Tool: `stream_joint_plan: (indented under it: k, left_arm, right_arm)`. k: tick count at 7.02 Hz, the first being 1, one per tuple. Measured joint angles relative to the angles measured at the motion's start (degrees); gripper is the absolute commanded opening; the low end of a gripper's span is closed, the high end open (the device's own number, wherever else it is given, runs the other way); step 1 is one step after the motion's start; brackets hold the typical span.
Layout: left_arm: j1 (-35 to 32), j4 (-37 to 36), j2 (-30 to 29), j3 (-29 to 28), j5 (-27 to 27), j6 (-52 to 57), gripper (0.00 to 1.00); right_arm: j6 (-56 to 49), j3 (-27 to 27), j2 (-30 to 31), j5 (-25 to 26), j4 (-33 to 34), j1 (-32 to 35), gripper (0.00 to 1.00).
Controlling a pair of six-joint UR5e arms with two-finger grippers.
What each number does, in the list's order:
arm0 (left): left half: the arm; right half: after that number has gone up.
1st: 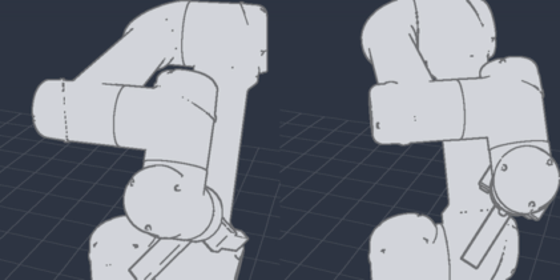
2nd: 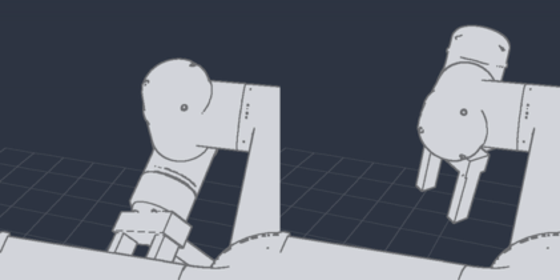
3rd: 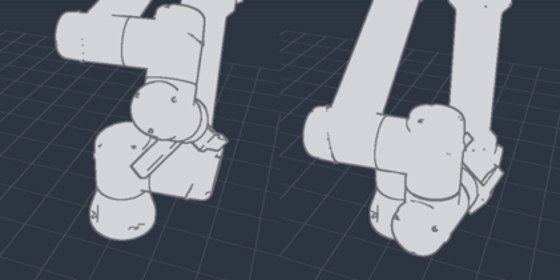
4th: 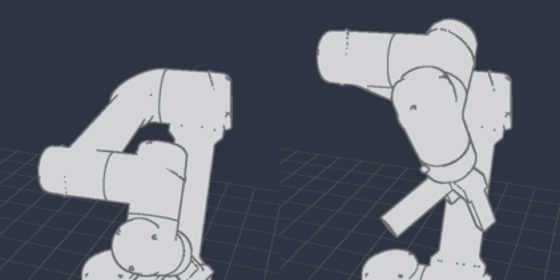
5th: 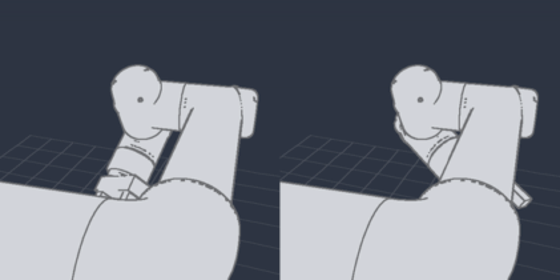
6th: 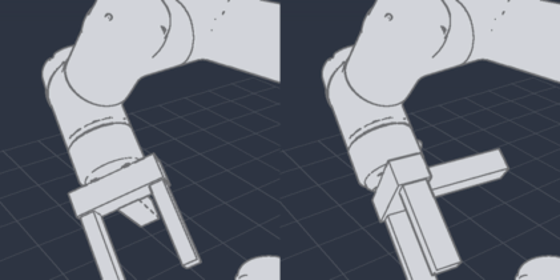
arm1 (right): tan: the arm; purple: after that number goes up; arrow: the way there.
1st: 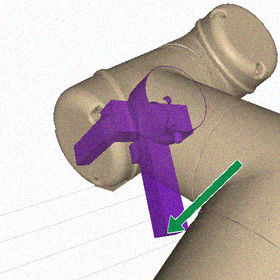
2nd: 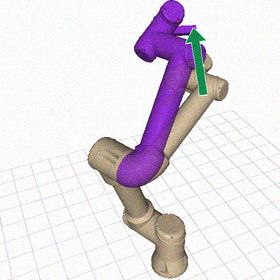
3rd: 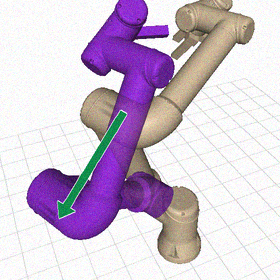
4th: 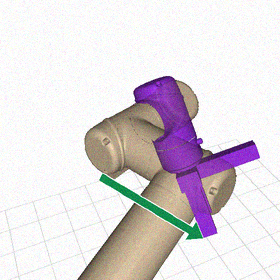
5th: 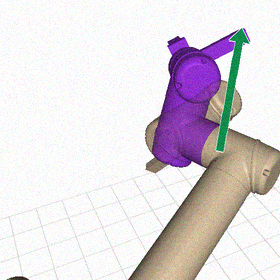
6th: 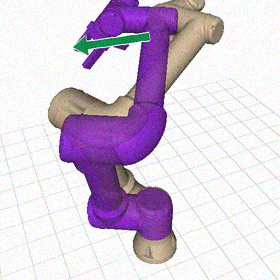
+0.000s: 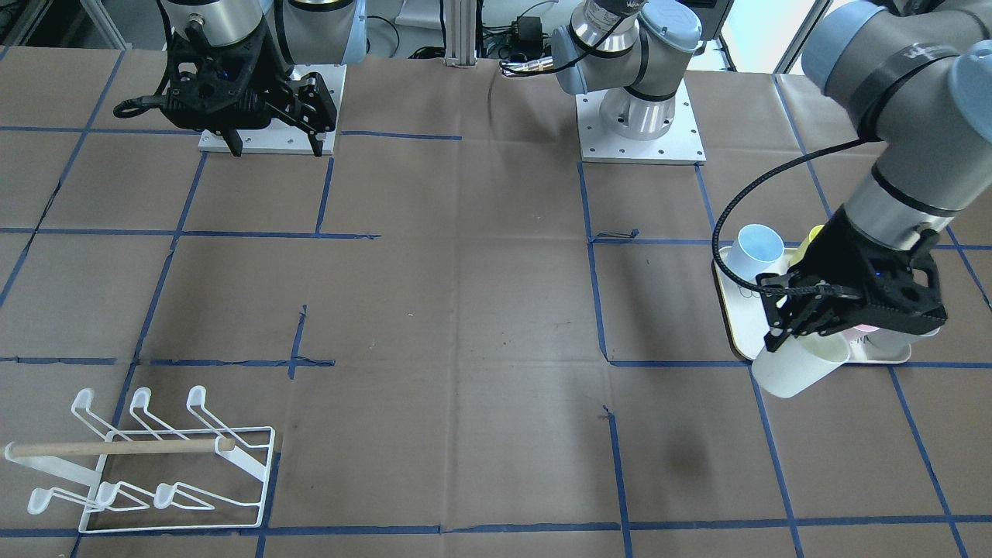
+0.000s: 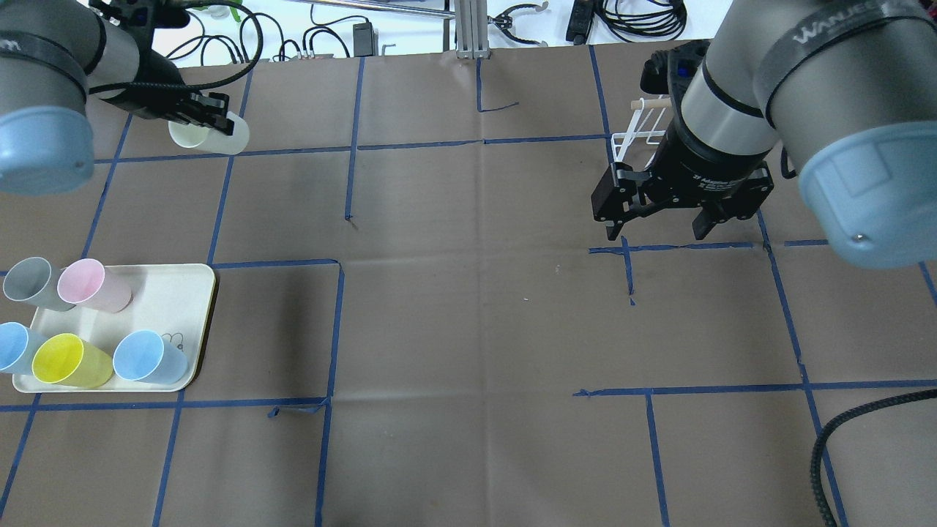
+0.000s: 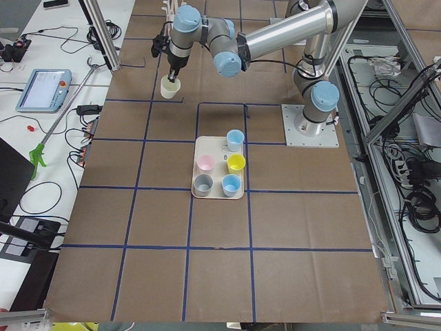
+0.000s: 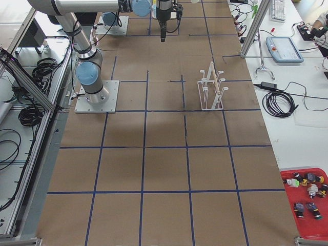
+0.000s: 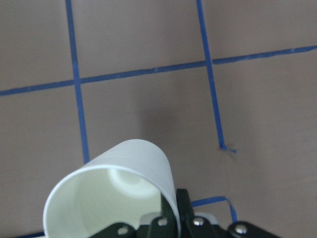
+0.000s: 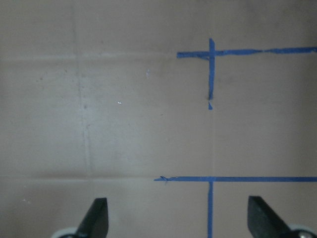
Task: Transfer IKEA cup to right arm and place on rack
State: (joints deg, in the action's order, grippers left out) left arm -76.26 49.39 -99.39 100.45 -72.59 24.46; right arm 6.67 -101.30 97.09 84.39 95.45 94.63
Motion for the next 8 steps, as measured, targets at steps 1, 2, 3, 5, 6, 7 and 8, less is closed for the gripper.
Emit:
stream_joint_plan:
  k: [1,2,3,5,6,7,8]
  left_arm:
    - [-1.13,-12.01,-0.24,4.65,5.89,0.17,0.00]
    - [-2.16,-23.56,-0.65,9.20,11.76,0.32,0.00]
    - [-3.25,-34.58,-0.99,14.06,17.59,0.38,0.00]
    - [-5.24,-49.66,-2.29,21.76,31.93,0.07,0.00]
    - [-5.71,-54.27,-3.52,23.27,38.55,-0.57,0.00]
    - [-5.95,-57.58,-4.57,24.13,42.46,-1.27,0.00]
    - [-6.14,-60.67,-5.24,25.41,44.12,-1.97,0.00]
  right_arm:
    - [3.38,-4.79,0.04,-1.73,8.72,-0.02,0.99]
    - [9.47,-10.58,0.08,-3.31,20.24,-0.04,0.99]
    - [17.45,-16.11,0.02,-7.42,32.75,-0.05,0.99]
    - [33.63,-22.02,-0.19,-16.18,49.17,0.00,0.98]
    - [39.24,-22.72,-0.72,-20.08,51.50,0.00,0.96]
    - [42.94,-23.01,-1.92,-25.11,53.50,-0.02,0.97]
    - [47.32,-23.46,-3.31,-28.91,57.85,-0.04,0.99]
